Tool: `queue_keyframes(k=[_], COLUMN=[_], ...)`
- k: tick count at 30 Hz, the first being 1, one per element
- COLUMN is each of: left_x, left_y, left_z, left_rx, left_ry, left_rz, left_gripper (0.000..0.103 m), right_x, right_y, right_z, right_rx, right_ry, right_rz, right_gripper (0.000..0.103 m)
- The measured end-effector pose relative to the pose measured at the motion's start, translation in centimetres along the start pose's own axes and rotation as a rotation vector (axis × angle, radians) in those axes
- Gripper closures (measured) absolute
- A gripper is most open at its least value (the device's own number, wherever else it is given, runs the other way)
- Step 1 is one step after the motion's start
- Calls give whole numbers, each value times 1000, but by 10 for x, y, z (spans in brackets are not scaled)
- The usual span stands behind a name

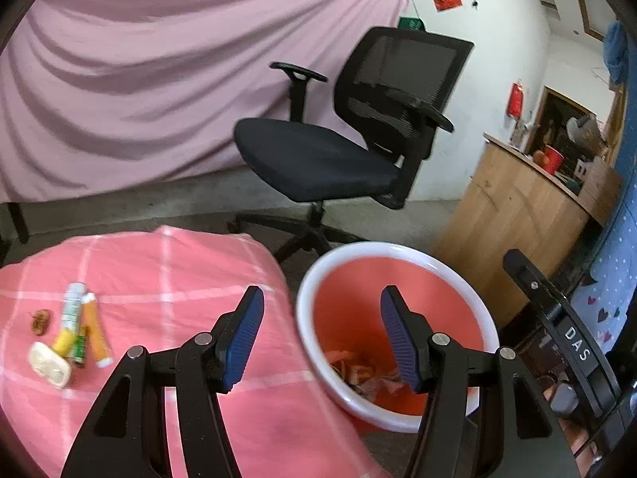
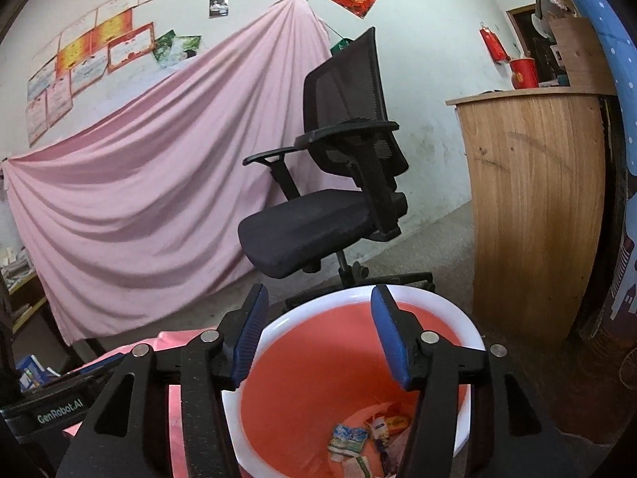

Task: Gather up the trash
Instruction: 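Move both tools back over the table toward the remaining trash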

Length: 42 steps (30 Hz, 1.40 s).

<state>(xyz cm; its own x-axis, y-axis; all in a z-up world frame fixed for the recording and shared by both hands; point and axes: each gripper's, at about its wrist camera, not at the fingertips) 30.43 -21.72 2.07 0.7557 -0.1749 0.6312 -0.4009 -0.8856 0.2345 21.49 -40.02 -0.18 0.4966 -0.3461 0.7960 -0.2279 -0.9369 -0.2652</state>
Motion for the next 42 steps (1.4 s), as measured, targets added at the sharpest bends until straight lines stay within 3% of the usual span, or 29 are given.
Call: queue_keyframes(k=[2,4,9,12,16,24,30,35,42], left_x=[-1,-3,-7,-15,-33,-66,-93,-110,-123], left_y=[-7,-15,-34,-46,-60,-76,-96,-116,-147], left_z=[-9,-22,-50,-71,-101,-136,-153,-160,-149], left_rx=[15,43,105,152,182,298,392,451,478], left_ry=[19,70,158,228,352,445,499,502,421], left_rz=[-13,-37,-63,-87,-110,-129,-157,-186,-226], left_gripper=[35,24,23,1,1,1,1,1,1], right_x=[0,1,3,1,-2,-14,-22,-31,-42], right_y=[-6,-11,-27,-38,-58,-98,-128,-150,-178], right_z=[-3,-7,-13,-19,-28,-51,-54,-51,-32], right_rx=[9,21,54,79,123,220,270,297,298], right_ry=[18,38,82,124,171,308,336,323,247], right_rz=[-4,-7,-18,-38,-95,-216,-301,-365,-459], right_gripper=[30,26,6,0,0,0,0,0,0])
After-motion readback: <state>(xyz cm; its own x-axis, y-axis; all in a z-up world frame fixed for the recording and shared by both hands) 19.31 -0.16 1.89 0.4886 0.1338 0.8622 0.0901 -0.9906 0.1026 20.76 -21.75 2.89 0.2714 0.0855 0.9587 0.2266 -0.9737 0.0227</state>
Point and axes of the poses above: each gripper's, at about its wrist camera, not at the fingertips, and z roughly the way its jaws point, y to its right, x to its top, and after that the axes turned 15 degrees about -y, right-handed
